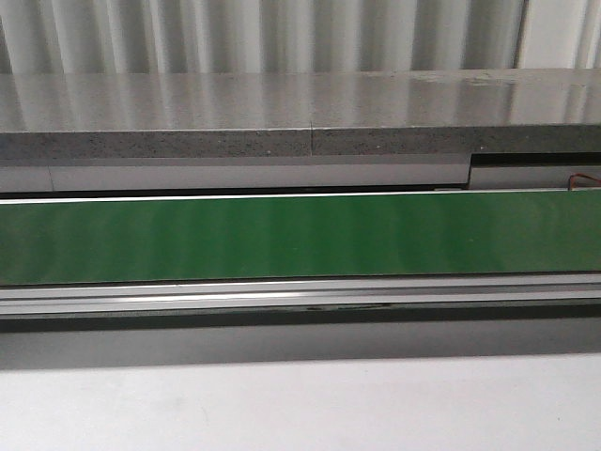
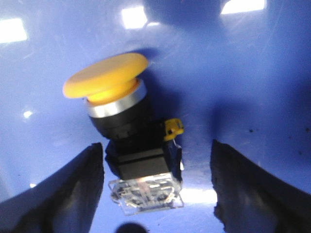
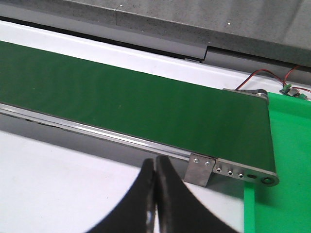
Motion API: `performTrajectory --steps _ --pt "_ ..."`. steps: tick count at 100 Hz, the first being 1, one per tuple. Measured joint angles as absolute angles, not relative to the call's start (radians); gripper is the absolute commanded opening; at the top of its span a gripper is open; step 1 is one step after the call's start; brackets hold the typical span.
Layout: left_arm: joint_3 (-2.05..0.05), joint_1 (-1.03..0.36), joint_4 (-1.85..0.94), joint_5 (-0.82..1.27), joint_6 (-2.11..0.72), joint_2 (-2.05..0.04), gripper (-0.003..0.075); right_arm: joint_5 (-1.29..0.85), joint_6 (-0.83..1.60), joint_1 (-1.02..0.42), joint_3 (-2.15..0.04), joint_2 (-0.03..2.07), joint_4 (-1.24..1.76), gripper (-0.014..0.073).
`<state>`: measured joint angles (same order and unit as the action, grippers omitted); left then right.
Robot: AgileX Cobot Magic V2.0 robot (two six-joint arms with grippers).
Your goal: Move button from right to left
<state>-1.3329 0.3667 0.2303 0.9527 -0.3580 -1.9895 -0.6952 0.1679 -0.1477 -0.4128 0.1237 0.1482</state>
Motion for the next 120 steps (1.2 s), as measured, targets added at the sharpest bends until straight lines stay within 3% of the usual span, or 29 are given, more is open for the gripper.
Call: performTrajectory --steps 31,57,76,88,120 --pt "-1.357 0.367 0.283 0.908 -0.245 -1.938 0.0449 -0.695 0.168 -0.148 -0.413 0.124 0.148 -0.0067" --pt "-1.357 0.364 0.133 0.797 -0.202 -1.764 0.0141 -0.695 0.168 -0.148 -0.413 0.124 0.148 -0.0067" --pt "-1.306 0.295 0.079 0.724 -0.195 -1.639 0.0015 -0.695 0.168 -0.148 -0.413 0.124 0.148 -0.0067" --pt "-1.26 0.223 0.067 0.699 -0.183 -1.577 -0.0021 -0.695 0.168 -0.148 -0.413 0.124 0.148 -0.0067" --pt "-1.105 0.032 -0.01 0.597 -0.128 -1.432 -0.002 -0.695 0.168 -0.148 -0.413 0.124 0.148 -0.0067"
